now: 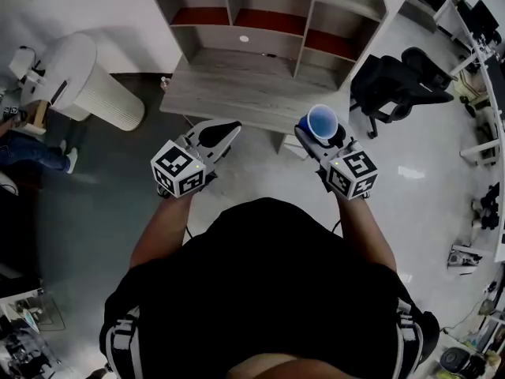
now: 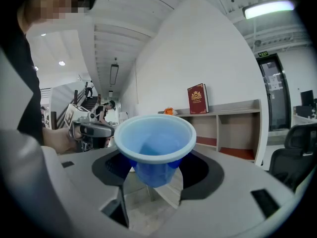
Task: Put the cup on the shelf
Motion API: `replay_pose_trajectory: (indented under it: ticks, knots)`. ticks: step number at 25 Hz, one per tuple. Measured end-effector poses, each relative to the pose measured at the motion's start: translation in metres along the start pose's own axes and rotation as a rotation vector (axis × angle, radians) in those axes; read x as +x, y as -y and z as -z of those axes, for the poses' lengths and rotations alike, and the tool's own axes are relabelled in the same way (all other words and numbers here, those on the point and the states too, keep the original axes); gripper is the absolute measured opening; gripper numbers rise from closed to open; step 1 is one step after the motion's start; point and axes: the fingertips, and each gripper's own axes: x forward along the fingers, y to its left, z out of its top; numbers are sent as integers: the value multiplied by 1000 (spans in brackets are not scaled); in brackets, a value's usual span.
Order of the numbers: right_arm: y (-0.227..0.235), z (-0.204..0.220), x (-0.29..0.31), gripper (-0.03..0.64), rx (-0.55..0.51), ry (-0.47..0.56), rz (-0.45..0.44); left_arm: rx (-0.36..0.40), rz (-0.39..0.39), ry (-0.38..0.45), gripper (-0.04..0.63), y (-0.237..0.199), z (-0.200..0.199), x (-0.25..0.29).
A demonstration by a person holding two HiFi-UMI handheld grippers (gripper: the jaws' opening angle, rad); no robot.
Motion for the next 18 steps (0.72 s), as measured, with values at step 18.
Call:
replay_pose_trajectory:
  ticks: [18]
  knots:
    - [37,3,-19,285,9,27,-77,-27,-51,-43,17,18,19,40]
